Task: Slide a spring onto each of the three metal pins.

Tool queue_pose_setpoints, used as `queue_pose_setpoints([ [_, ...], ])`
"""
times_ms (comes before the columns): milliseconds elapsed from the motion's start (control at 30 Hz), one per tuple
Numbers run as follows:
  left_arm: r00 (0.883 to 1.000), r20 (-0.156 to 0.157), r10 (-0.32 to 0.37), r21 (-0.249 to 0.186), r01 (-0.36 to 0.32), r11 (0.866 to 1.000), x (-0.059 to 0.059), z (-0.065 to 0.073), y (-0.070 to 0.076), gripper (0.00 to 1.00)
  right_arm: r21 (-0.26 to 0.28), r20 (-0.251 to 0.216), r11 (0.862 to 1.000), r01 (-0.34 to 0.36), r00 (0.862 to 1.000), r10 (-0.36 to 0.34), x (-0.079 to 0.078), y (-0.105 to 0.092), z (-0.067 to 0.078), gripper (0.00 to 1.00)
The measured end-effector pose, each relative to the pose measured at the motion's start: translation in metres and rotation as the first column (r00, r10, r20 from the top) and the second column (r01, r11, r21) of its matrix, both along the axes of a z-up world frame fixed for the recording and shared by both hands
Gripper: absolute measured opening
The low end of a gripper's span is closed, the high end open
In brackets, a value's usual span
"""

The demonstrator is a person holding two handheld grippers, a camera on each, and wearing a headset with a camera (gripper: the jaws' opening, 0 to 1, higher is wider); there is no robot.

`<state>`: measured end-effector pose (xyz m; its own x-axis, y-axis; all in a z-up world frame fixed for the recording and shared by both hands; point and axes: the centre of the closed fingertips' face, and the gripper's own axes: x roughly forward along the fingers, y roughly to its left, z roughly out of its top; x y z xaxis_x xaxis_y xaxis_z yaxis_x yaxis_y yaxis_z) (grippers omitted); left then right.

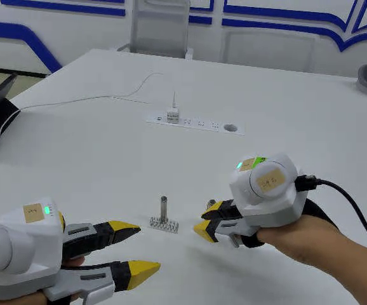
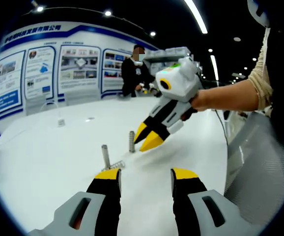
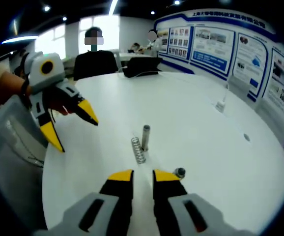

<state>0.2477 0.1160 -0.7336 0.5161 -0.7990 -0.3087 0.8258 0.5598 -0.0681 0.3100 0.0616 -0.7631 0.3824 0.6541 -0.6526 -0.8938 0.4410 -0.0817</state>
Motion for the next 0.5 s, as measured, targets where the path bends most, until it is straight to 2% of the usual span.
queue_pose_setpoints([
  [500,1.0,0.0,0.02,-0.004,-0.02,1.0,-0.001,0.001,0.004,0.41,-0.015,-0.02,0.998,-0.065,0.998,0.065,0.01,0.029,-0.015,0.17],
])
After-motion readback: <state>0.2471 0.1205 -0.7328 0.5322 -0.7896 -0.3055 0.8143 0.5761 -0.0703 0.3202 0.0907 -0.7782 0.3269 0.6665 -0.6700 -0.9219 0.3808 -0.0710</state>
